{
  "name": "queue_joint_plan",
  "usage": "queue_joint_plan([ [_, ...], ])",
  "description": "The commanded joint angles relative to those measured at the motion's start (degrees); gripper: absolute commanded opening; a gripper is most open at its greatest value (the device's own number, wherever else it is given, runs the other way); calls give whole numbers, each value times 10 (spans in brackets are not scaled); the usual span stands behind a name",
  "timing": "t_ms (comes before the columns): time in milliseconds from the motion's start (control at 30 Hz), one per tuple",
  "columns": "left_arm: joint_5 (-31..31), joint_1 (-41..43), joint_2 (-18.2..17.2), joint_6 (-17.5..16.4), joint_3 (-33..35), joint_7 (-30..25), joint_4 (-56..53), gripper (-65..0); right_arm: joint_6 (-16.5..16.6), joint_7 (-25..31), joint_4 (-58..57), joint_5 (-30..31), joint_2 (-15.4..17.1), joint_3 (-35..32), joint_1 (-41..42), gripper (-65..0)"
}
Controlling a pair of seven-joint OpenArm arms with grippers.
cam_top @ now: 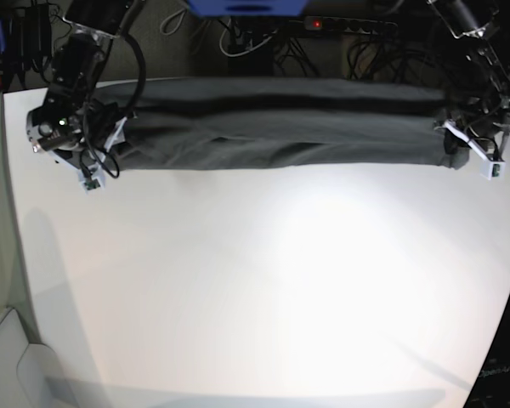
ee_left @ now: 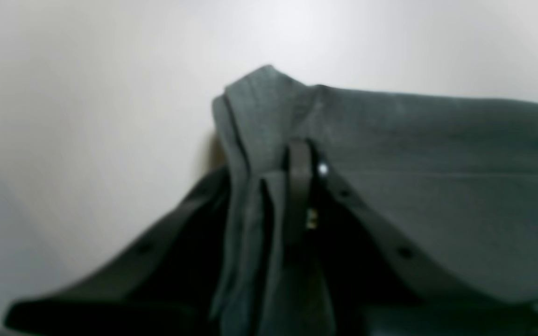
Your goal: Layout the t-shirt on the table in an organized manner, then fold the t-shirt properly
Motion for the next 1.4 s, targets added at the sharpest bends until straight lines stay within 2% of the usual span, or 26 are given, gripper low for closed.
queue_joint_plan([
  [0, 26, 6, 0, 1, 2, 43, -4, -615, 4, -1, -4, 3, 0, 0, -1, -317],
  [67, 24, 6, 0, 1, -1, 45, 0, -650, 4, -1, -4, 3, 0, 0, -1, -317],
  [267, 20, 10, 1, 1, -2, 47, 50, -646, 4, -1, -4, 3, 0, 0, -1, -317],
  [333, 20, 9, 4, 1, -2, 64, 71, -646, 4, -1, -4, 3, 0, 0, -1, -318],
  [467, 20, 6, 24, 1, -3, 107, 141, -646, 4, -1, -4, 3, -1, 0, -1, -318],
  [667, 25, 11, 86, 1, -1, 154, 278, -646, 4, -4, -4, 3, -3, 0, -1, -319],
  [800, 25, 11, 115, 1, 2, 185, 333, -646, 4, -4, -4, 3, -3, 0, -1, -319],
  [933, 26, 11, 137, 1, -2, 186, 361, -646, 4, -4, -4, 3, -3, 0, -1, -319],
  [1033, 27, 3, 132, 1, -10, 186, 359, -646, 4, -5, -4, 3, -3, 0, -1, -319],
  [1267, 25, -67, 68, 1, -28, 187, 284, -646, 4, -5, -4, 3, -2, -1, 0, -319],
  [1367, 25, -72, 64, 1, -26, 187, 277, -646, 4, -5, -4, 3, -1, -1, 1, -319],
])
